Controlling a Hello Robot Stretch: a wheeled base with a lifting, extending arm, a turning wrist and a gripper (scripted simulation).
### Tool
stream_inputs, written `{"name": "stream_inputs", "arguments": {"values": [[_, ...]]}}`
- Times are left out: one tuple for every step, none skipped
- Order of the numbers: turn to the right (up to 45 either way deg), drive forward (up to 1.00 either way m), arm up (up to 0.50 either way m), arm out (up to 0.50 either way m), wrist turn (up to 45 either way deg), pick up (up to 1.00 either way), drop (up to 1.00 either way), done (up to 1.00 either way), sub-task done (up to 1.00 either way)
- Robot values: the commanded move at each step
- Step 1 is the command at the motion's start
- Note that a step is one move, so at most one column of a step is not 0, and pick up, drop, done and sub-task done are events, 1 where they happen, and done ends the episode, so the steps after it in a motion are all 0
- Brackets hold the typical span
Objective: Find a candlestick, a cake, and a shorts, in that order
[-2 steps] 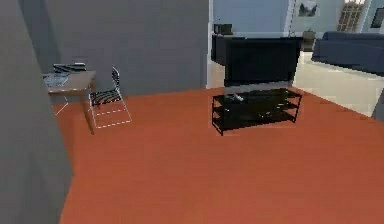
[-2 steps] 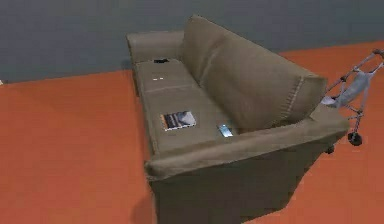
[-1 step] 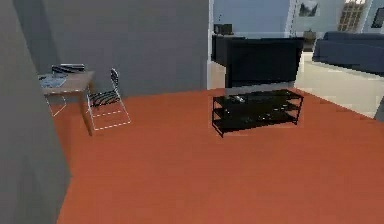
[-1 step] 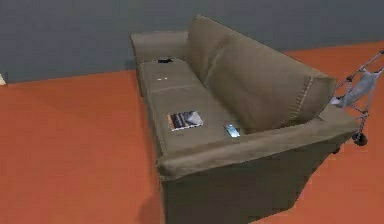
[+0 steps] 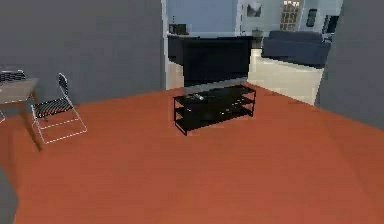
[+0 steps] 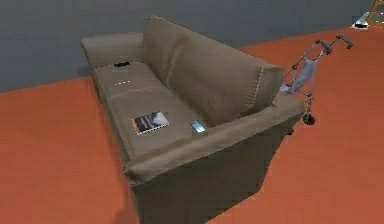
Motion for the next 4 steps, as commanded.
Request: {"name": "stream_inputs", "arguments": {"values": [[0.0, 0.7, 0.0, 0.0, 0.0, 0.0, 0.0, 0.0, 0.0], [36.0, 0.0, 0.0, 0.0, 0.0, 0.0, 0.0, 0.0, 0.0], [0.0, 1.0, 0.0, 0.0, 0.0, 0.0, 0.0, 0.0, 0.0], [0.0, 1.0, 0.0, 0.0, 0.0, 0.0, 0.0, 0.0, 0.0]]}}
